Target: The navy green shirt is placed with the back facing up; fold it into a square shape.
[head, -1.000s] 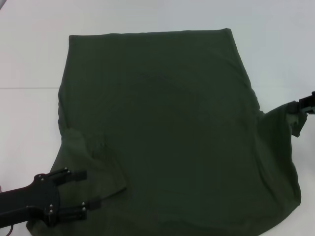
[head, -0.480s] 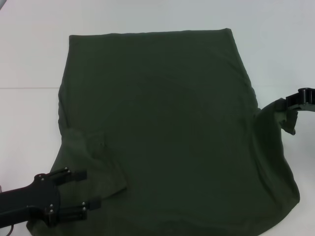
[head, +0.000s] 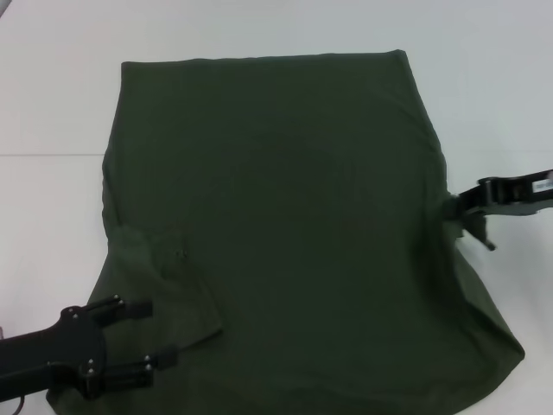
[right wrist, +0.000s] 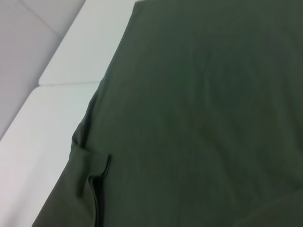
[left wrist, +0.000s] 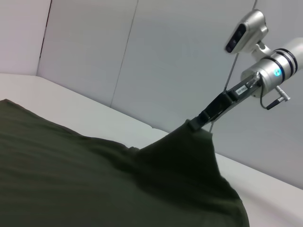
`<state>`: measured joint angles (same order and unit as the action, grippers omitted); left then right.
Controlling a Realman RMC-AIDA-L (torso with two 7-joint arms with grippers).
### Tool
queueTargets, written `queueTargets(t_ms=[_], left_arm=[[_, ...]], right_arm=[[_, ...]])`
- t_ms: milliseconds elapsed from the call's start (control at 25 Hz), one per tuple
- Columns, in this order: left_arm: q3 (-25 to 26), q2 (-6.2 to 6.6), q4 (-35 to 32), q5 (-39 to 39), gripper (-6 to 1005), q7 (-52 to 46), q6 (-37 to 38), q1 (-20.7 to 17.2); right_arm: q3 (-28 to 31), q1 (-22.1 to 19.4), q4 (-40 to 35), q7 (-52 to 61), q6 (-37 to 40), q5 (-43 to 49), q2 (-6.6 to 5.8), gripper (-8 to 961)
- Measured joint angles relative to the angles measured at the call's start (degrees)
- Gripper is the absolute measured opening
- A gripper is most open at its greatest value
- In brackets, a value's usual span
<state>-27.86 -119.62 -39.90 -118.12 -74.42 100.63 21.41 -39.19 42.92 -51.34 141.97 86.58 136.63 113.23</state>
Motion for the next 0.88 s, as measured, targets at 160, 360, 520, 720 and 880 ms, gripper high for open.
queueTargets(t_ms=[160, 360, 520, 720, 880], left_arm=[[-0.01, -0.24, 0.0, 0.0, 894, 0.04, 0.0, -0.22], [0.0, -0.31, 0.06, 0.0, 894, 0.14, 0.01, -0.28], [0.0, -0.34, 0.1, -0.08, 894, 0.06, 0.01, -0.25], [-0.08, -0.41, 0.6, -0.11, 894, 0.11, 0.01, -0.19], [-0.09, -0.43, 1.08, -0.23, 893, 0.15, 0.01, -0.06]], right_arm=[[-2.12, 0.96, 2.09, 0.54, -1.69, 0.08, 0.51, 98], [-5.23, 1.38, 4.37, 0.72, -4.25, 0.21, 1.04, 102], [-5.73, 1.37, 4.65, 0.83, -4.52, 0.21, 1.1, 106], [-5.74, 1.2, 4.68, 2.71, -4.91, 0.21, 0.91, 110], [-5.44, 1.03, 4.68, 3.0, -4.92, 0.06, 0.73, 113]])
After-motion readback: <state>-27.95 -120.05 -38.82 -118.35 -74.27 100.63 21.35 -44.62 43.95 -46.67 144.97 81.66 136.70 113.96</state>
